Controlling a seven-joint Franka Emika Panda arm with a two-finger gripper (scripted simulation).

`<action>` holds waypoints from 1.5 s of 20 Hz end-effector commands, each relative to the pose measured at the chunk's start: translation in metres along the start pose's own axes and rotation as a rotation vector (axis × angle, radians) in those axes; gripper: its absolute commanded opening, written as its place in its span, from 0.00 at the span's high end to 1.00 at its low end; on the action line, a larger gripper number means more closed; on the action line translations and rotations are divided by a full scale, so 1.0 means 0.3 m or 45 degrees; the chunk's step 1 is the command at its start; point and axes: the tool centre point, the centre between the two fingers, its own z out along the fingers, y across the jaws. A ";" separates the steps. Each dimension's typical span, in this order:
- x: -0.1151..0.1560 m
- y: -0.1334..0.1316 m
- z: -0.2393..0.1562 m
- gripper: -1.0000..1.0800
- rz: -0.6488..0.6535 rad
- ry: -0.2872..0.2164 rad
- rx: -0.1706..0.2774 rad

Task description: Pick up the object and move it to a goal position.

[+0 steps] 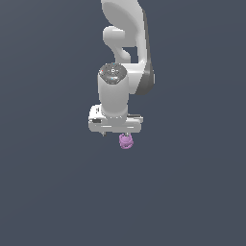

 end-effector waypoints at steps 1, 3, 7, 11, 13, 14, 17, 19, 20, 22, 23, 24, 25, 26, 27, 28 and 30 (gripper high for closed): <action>0.000 0.000 0.000 0.04 0.000 0.000 0.000; -0.001 -0.004 0.001 0.04 0.001 0.000 0.001; -0.008 -0.032 0.006 0.04 0.012 -0.004 0.010; -0.014 -0.055 0.010 0.04 0.020 -0.007 0.017; -0.014 -0.055 0.010 0.04 0.020 -0.007 0.017; -0.014 -0.052 0.010 0.04 0.020 -0.007 0.017; -0.016 -0.056 0.015 0.04 0.010 -0.007 0.017; -0.020 -0.060 0.024 0.04 -0.006 -0.006 0.017; -0.022 -0.063 0.030 0.04 -0.017 -0.005 0.018; -0.029 -0.070 0.045 0.04 -0.045 -0.004 0.018; -0.033 -0.075 0.054 0.04 -0.061 -0.003 0.019; -0.038 -0.080 0.064 0.04 -0.080 -0.002 0.019; -0.043 -0.085 0.075 0.04 -0.101 0.000 0.020; -0.049 -0.091 0.087 0.04 -0.124 0.001 0.021; -0.056 -0.098 0.101 0.04 -0.149 0.002 0.022; -0.063 -0.105 0.115 0.04 -0.177 0.004 0.023; -0.079 -0.120 0.143 0.04 -0.232 0.007 0.025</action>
